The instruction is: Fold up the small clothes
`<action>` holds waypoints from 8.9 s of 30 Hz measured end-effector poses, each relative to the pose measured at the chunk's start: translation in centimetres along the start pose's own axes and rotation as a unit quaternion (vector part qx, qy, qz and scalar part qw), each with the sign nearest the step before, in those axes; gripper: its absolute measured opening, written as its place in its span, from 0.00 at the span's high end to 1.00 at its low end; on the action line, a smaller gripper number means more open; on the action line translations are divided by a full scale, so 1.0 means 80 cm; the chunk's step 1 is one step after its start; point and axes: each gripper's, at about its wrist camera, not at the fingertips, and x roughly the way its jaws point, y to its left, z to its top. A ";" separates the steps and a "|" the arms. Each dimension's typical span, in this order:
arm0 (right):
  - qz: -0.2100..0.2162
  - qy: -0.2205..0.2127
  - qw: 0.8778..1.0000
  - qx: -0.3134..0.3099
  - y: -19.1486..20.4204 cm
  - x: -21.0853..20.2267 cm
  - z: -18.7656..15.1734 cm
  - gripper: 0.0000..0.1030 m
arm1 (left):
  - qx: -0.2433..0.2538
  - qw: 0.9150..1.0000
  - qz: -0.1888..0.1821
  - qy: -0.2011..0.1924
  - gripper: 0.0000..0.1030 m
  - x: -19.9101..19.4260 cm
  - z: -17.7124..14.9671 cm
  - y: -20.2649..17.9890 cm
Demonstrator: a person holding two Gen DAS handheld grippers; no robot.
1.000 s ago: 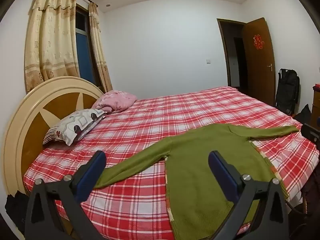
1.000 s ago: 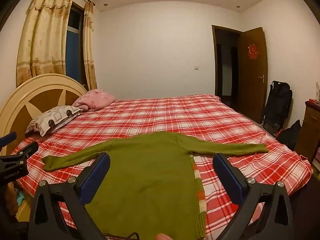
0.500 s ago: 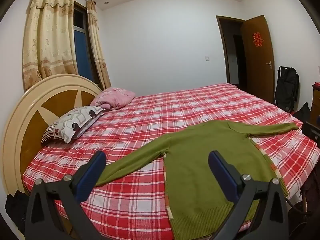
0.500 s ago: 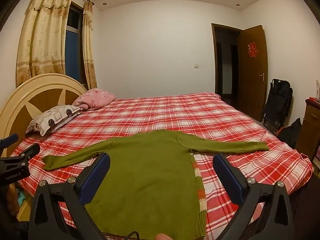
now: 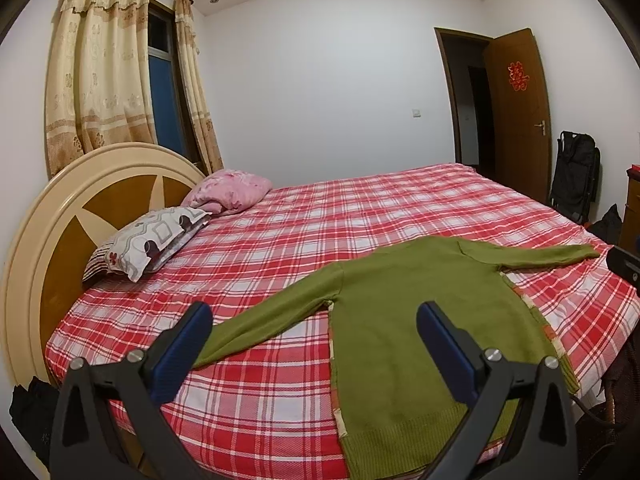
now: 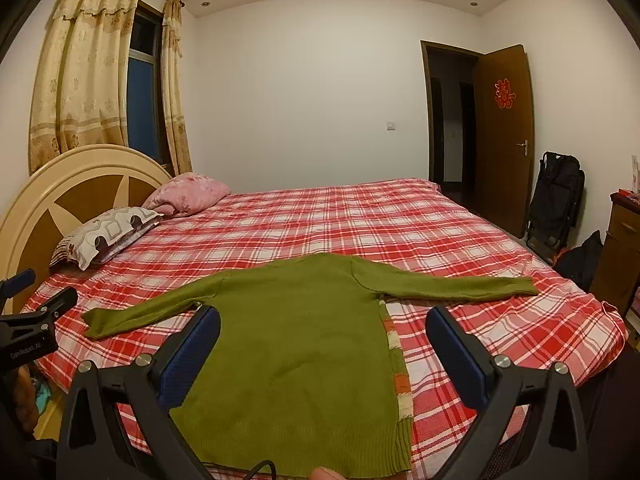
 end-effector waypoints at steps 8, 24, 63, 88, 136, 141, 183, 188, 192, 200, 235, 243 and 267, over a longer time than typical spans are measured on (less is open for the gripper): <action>-0.003 0.010 1.000 0.004 -0.002 0.007 -0.002 0.01 | -0.001 1.000 0.000 0.005 0.00 0.000 0.003 0.008; -0.007 0.021 1.000 0.010 -0.008 0.016 -0.007 0.01 | -0.004 1.000 0.004 0.013 0.00 0.006 0.003 0.014; -0.026 0.076 0.997 0.023 -0.026 0.064 -0.032 0.01 | -0.009 0.998 -0.015 0.053 0.00 0.054 -0.014 0.011; -0.133 0.175 0.950 0.223 -0.346 0.252 -0.029 0.29 | 0.032 0.991 0.011 0.131 0.00 0.335 -0.033 -0.042; -0.196 0.152 0.920 0.304 -0.541 0.327 -0.026 0.92 | -0.008 0.967 -0.042 0.252 0.00 0.439 -0.070 -0.052; -0.166 0.146 0.940 0.262 -0.490 0.328 -0.002 0.92 | -0.037 0.962 -0.062 0.264 0.00 0.444 -0.073 -0.046; 0.173 0.248 0.953 -0.003 -0.077 0.312 -0.093 0.29 | -0.046 0.965 -0.140 0.218 0.00 0.403 -0.033 -0.073; 0.080 0.199 0.976 0.026 -0.138 0.270 -0.102 0.29 | -0.006 0.955 -0.202 0.217 0.06 0.404 -0.003 -0.160; 0.044 0.158 0.985 0.061 -0.176 0.247 -0.113 0.29 | 0.012 0.944 -0.230 0.237 0.28 0.429 0.007 -0.223; 0.042 0.133 0.987 0.078 -0.199 0.235 -0.130 0.29 | -0.034 0.924 -0.250 0.286 0.34 0.470 0.009 -0.282; 0.034 0.164 0.984 0.060 -0.192 0.244 -0.143 0.29 | -0.049 0.924 -0.293 0.243 0.92 0.434 0.036 -0.279; 0.026 0.187 0.981 0.054 -0.189 0.256 -0.148 0.29 | -0.086 0.933 -0.290 0.197 0.92 0.415 0.084 -0.203; 0.007 0.207 0.978 0.032 -0.184 0.266 -0.156 0.29 | -0.105 0.932 -0.224 0.266 0.33 0.463 0.009 -0.163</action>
